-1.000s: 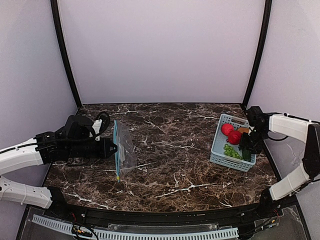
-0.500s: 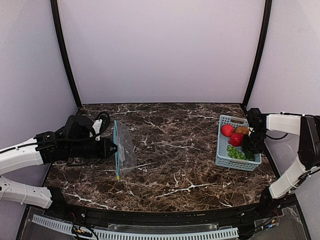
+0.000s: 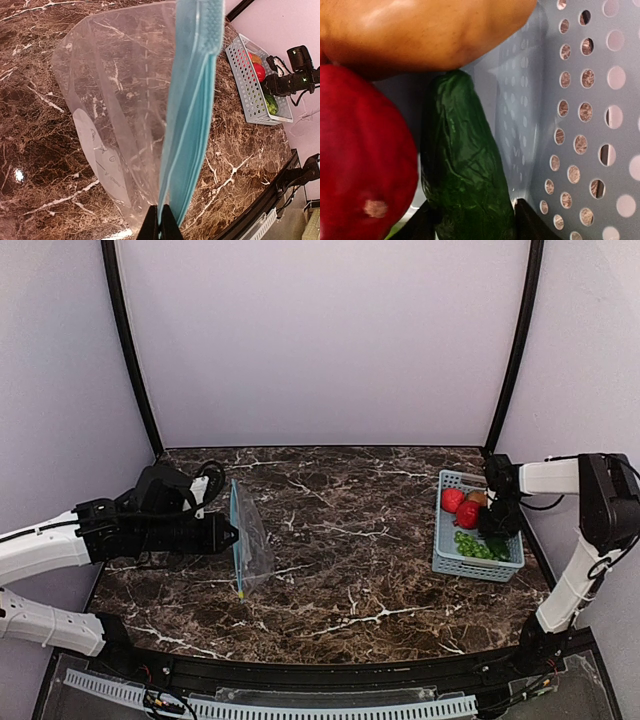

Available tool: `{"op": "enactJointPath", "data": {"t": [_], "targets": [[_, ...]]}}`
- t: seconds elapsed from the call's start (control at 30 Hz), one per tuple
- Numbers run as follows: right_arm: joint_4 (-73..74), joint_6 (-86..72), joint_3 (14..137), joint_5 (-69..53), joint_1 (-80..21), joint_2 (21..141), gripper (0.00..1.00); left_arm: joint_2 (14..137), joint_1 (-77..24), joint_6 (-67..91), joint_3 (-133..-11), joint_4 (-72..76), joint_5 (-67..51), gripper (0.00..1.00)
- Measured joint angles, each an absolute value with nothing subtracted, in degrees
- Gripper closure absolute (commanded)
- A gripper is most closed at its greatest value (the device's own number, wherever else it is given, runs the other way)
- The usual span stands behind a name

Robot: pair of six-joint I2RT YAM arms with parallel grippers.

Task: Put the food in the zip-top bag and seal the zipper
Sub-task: Pick up the fake vegetable from the bin.

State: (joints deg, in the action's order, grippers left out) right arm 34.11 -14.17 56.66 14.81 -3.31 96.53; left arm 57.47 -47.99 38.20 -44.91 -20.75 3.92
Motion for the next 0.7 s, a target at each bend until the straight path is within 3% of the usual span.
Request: {"op": "enactJointPath", "data": {"t": [0.2, 0.7], "targets": [[33.95, -13.93, 57.74, 13.91, -3.31, 97.23, 0.73, 58.08, -47.99, 38.19, -46.04, -20.93, 3.68, 0.99], [42.54, -16.01, 59.31, 10.48, -3.31, 76.86, 0.75, 60.97, -47.99, 38.37, -47.9, -19.59, -1.85, 0.99]]}}
